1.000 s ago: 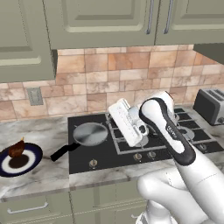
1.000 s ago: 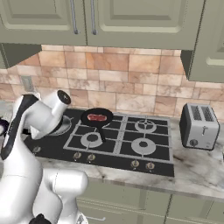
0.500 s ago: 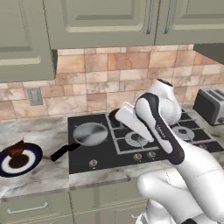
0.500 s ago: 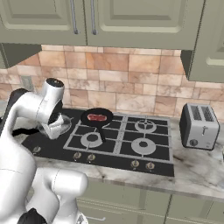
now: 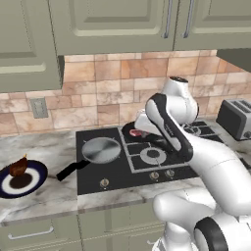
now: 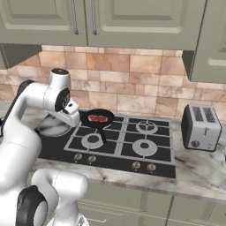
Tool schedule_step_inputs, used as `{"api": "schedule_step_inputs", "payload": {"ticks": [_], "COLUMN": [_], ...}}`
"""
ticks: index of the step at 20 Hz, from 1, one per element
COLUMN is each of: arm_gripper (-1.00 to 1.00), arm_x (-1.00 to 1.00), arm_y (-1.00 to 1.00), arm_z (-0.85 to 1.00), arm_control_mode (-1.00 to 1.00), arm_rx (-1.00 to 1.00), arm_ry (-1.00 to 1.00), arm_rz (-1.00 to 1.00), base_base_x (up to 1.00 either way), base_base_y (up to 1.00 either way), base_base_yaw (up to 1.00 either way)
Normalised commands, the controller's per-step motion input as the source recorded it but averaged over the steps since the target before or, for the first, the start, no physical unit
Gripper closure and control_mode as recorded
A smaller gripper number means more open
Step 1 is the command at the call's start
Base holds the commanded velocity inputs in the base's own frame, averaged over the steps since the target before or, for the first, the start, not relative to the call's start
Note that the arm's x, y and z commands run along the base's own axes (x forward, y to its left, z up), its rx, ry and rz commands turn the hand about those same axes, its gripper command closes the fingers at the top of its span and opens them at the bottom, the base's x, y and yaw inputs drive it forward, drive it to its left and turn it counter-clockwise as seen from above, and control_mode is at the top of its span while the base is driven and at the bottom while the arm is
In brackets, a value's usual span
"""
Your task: Place one of the steaks on the plate and the other in the bowl. Then place the bowl in the fridge.
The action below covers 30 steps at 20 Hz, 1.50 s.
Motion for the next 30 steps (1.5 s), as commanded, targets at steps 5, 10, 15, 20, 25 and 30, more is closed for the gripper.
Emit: {"api": "schedule_step_inputs", "payload": {"ticks": [5,10,15,20,25,30], "arm_gripper": [-1.00,-1.00,-1.00,-1.00,-1.00,-1.00], "arm_x": [0.49,0.41,0.33,0.43,0.62,0.41], "arm_y": [-0.21,-0.02,-0.35,-0.28,0.00,-0.07], "arm_z": [-0.18,-0.10,-0.01,-0.06,-0.06,-0.27], "arm_control_mode": [-1.00,-1.00,-1.00,-1.00,-1.00,-1.00], "arm_rx": [-0.06,-0.28,-0.10,-0.05,-0.14,-0.05], "arm_ry": [-0.22,-0.02,0.00,-0.01,0.00,0.00], "arm_rz": [0.28,0.28,0.51,0.53,0.35,0.35], "base_base_x": [0.00,0.00,0.00,0.00,0.00,0.00], "base_base_y": [0.00,0.00,0.00,0.00,0.00,0.00], "base_base_yaw": [0.00,0.00,0.00,0.00,0.00,0.00]}}
